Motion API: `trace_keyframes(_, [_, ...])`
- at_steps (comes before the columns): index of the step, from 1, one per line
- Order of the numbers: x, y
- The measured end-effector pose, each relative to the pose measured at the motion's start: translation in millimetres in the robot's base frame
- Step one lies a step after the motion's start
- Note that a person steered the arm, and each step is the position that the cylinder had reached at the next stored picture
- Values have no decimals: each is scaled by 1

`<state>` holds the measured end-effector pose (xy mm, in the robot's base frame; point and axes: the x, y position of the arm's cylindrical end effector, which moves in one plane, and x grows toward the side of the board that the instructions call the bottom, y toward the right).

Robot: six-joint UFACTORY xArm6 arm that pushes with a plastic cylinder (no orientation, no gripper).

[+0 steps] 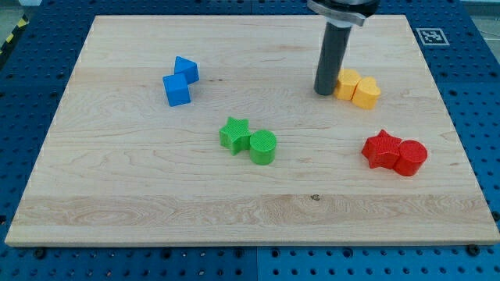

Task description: Separate yellow heart from the yellow hexagon

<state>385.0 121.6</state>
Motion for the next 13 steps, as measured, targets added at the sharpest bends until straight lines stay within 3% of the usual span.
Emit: trace_keyframes(13, [20, 101])
